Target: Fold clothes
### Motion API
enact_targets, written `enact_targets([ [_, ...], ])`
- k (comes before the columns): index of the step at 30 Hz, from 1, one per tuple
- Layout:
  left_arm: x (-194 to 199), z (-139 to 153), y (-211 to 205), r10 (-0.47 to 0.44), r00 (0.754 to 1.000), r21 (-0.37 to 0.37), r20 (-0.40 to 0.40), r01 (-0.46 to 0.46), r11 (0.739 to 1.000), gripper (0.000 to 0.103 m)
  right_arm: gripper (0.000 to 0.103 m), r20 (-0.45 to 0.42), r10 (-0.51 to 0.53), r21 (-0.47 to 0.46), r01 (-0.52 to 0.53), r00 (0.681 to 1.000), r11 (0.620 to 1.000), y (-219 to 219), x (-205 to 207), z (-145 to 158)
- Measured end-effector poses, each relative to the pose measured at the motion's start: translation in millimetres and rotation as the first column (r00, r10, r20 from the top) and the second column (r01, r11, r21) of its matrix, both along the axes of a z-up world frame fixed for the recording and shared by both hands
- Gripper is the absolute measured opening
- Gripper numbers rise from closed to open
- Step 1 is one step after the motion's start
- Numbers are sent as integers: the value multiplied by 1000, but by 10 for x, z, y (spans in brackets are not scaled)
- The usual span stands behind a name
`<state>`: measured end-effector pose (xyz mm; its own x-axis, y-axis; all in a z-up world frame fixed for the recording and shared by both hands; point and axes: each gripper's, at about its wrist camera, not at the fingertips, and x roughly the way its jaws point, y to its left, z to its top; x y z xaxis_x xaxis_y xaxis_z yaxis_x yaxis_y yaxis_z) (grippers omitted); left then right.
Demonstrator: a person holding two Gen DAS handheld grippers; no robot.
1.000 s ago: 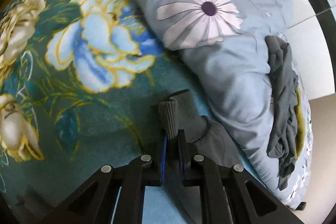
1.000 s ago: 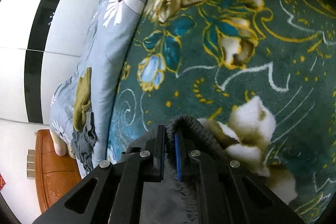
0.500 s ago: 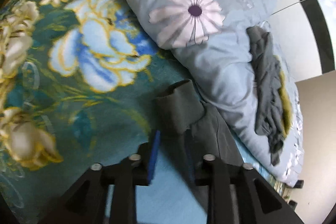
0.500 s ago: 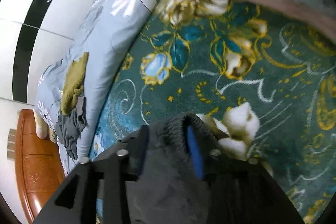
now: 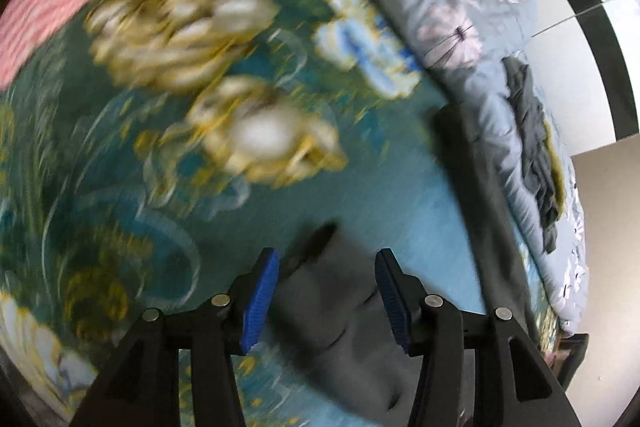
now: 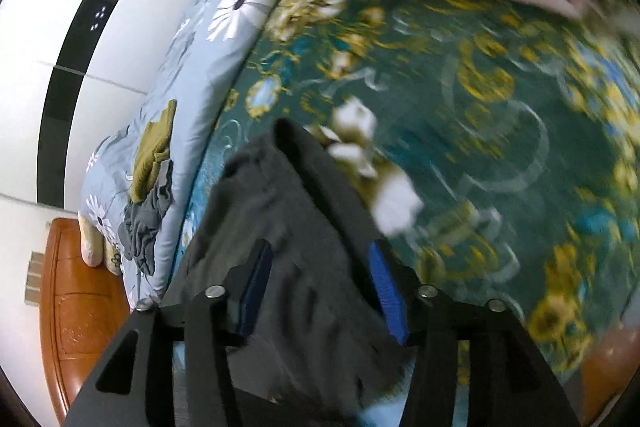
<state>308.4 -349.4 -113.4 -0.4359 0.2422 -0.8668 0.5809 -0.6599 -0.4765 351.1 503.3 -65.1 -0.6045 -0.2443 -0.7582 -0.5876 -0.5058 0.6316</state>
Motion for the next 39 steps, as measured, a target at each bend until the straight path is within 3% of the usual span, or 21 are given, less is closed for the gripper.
enact_targets([
  [7,274,-300,239,-29,1000,133,-8,29,991,55,63,9,-13,-40,13,1000,999,-143,574,-187],
  [16,178,-381,524,-100,995,96,-7,100,990,59,66,-35,-16,-160,11,999,987,-465,672,-576],
  [19,197,-385,515,-76,997,117,-19,77,990,55,66,-46,-47,-189,37,998,981,-494,597,-637],
  [20,207,-387,510,-64,998,125,-22,66,990,47,66,-48,-50,-198,39,998,979,-507,570,-650],
  [22,220,-404,500,-51,999,140,-16,52,989,34,58,-47,-54,-212,43,997,976,-527,520,-676],
  [24,220,-415,498,-45,999,137,0,45,990,20,32,-18,-49,-198,45,999,979,-524,488,-694],
  [25,220,-414,498,-43,999,128,10,41,991,16,30,-9,-49,-193,46,999,980,-522,478,-698],
  [26,224,-411,492,-34,999,130,16,31,991,12,21,-9,-50,-192,47,999,980,-522,473,-689],
  [30,99,-220,521,-1,1000,137,-21,4,991,6,12,-45,-23,-155,16,999,988,-495,342,-463],
  [36,-417,524,569,1,984,164,-176,28,986,6,10,-182,48,-97,-67,982,993,-399,-61,320],
  [39,-536,839,596,-7,978,154,-210,41,987,6,10,-228,105,-36,-117,968,993,-460,-190,701],
])
